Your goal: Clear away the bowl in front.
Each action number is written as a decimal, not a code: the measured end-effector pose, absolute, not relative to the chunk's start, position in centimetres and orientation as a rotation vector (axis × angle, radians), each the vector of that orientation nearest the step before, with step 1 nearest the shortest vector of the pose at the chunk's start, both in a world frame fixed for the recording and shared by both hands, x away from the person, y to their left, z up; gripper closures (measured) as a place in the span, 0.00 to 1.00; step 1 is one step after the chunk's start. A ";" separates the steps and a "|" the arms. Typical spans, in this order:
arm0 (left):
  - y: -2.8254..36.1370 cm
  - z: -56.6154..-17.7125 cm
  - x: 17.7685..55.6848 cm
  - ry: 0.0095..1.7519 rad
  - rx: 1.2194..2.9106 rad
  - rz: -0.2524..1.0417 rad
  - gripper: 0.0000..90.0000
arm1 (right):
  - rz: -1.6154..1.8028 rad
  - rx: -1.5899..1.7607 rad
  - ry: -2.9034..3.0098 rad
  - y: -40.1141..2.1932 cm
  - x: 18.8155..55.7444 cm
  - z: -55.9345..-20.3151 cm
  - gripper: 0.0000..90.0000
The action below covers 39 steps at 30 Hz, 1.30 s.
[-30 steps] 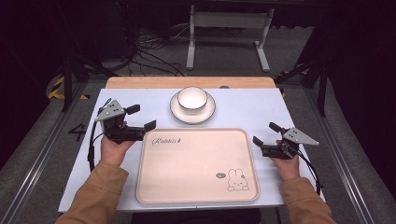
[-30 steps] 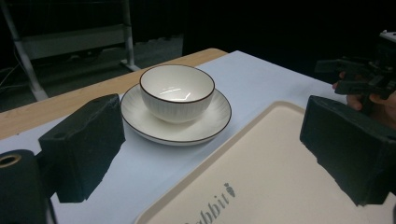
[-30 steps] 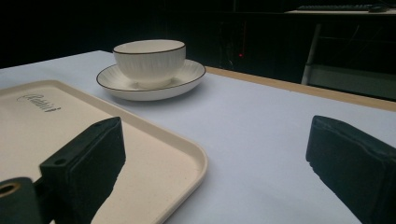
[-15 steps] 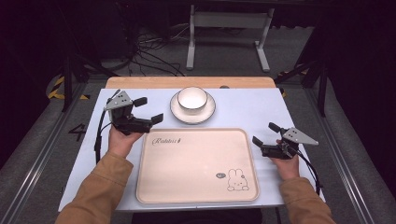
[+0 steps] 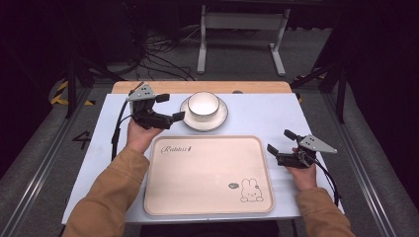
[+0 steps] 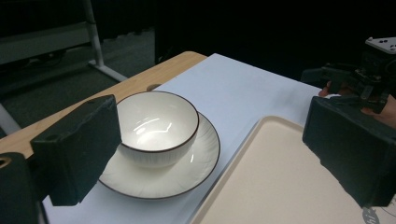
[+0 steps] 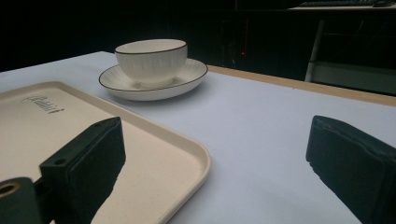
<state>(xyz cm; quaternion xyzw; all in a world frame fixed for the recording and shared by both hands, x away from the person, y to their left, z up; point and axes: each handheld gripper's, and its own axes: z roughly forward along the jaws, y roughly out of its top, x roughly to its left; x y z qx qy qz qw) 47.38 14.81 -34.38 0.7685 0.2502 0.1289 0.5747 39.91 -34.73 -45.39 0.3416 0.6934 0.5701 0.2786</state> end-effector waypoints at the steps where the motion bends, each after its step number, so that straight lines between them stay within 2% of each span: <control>1: 14.5 -34.3 47.8 0.579 1.812 0.294 0.06 | 1.532 0.917 1.860 -34.7 39.9 -45.4 0.06; 14: 12.4 -33.7 50.8 0.559 1.872 0.283 0.10 | 1.572 0.936 1.865 -34.8 40.0 -45.3 0.06; 26: 10.9 -32.9 52.7 0.510 1.991 0.221 0.20 | 1.595 0.945 1.867 -34.9 40.0 -45.3 0.07; 35: 9.3 -33.2 53.9 0.512 2.042 0.230 0.24 | 1.597 0.973 1.864 -35.2 40.1 -45.3 0.11; 39: 8.4 -33.7 54.2 0.510 2.076 0.226 0.27 | 1.595 0.964 1.886 -35.1 40.0 -45.2 0.17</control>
